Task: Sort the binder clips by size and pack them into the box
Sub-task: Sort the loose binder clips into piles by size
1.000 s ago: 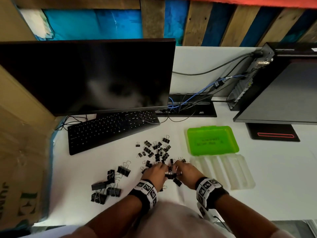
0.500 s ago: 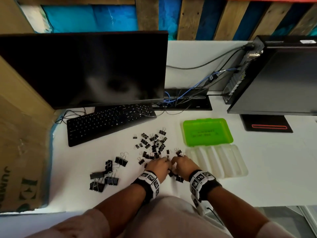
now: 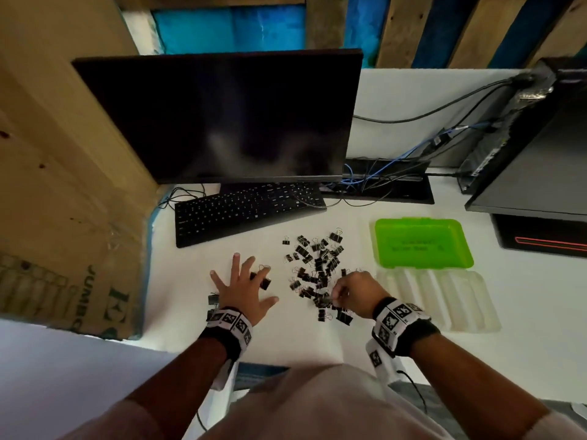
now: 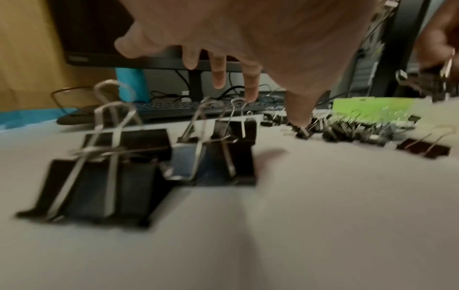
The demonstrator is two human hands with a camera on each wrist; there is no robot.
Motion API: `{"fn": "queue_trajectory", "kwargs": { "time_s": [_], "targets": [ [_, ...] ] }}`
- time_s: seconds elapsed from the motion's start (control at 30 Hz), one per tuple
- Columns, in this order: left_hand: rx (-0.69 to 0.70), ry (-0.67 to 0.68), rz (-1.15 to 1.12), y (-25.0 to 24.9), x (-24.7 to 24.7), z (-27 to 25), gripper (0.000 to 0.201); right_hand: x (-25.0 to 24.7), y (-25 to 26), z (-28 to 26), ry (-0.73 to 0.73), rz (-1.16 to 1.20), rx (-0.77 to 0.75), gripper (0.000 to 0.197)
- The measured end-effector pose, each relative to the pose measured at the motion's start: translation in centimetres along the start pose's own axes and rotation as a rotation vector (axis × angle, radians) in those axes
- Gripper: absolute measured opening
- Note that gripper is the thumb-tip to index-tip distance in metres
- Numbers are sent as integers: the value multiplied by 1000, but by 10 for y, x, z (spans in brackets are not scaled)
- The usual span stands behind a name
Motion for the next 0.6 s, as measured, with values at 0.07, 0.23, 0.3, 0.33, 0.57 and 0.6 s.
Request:
{"fn": "queue_trajectory", "kwargs": {
  "time_s": [0.07, 0.23, 0.3, 0.33, 0.57, 0.6],
  "targets": [
    [-16, 45, -2, 14, 11, -2, 66, 8, 25, 11, 6, 30, -43, 7],
    [0, 77, -56, 35, 24, -3, 59, 51, 76, 32, 135, 34, -128, 8],
    [8, 67, -53, 44, 24, -1, 57, 66, 89, 39, 170, 9, -145, 9],
    [6, 59, -53, 50, 23, 0, 57, 72, 93, 42, 183, -5, -147, 9],
    [-42, 37, -53, 87, 19, 9, 55, 97, 114, 59, 237, -35, -138, 12],
    [-52, 34, -62, 91, 18, 10, 55, 101, 117, 60, 245, -48, -143, 13]
  ]
}}
Point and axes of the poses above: each hand's wrist, its own z-axis towards the middle knuckle, its own x-axis out of the palm, y = z × x, the point moved 10 cm from there along z, towards the middle knuckle, and after that the axes turned 3 degrees about -x, right-handed, at the moved point
